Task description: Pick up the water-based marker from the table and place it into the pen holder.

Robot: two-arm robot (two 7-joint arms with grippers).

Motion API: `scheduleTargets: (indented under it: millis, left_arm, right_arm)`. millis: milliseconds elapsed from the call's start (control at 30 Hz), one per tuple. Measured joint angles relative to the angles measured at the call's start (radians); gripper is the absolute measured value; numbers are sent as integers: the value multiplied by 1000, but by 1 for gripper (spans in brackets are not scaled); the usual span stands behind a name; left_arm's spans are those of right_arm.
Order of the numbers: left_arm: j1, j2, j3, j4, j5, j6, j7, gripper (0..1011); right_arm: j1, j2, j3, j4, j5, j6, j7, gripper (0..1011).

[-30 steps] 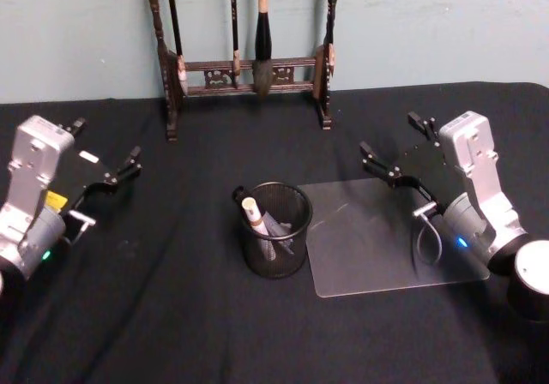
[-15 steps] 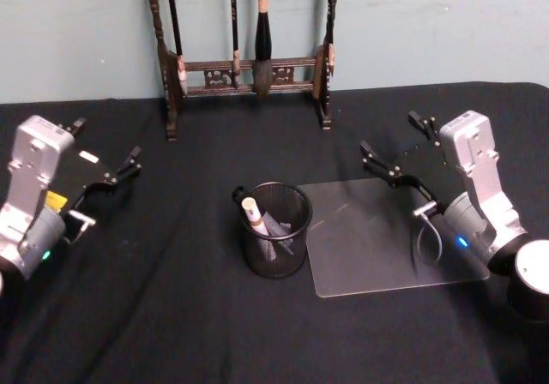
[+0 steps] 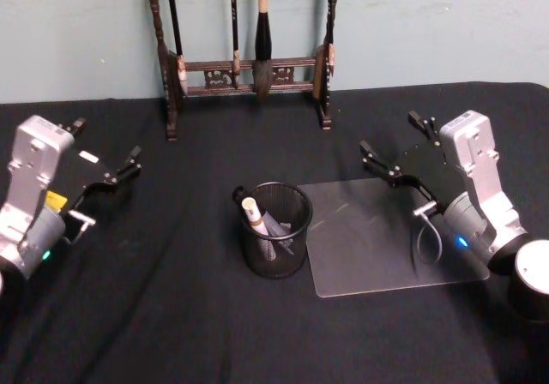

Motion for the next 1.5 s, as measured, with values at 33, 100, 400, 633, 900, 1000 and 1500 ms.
scheduleTargets:
  millis: [33,100,400,633,900,1000,1500]
  left_arm:
    - [0,0,0,0,0,0,0,1001]
    - [0,0,0,0,0,0,0,1001]
    - [0,0,0,0,0,0,0,1001]
    - [0,0,0,0,0,0,0,1001]
    - [0,0,0,0,0,0,0,1001]
    - [0,0,0,0,0,0,0,1001]
    - [0,0,0,0,0,0,0,1001]
  right_arm:
    - [0,0,0,0,0,0,0,1002]
    - [0,0,0,0,0,0,0,1002]
    - [0,0,0,0,0,0,0,1002]
    - [0,0,0,0,0,0,0,1002]
    - [0,0,0,0,0,0,0,1002]
    - [0,0,0,0,0,0,0,1002]
    - [0,0,0,0,0,0,0,1002]
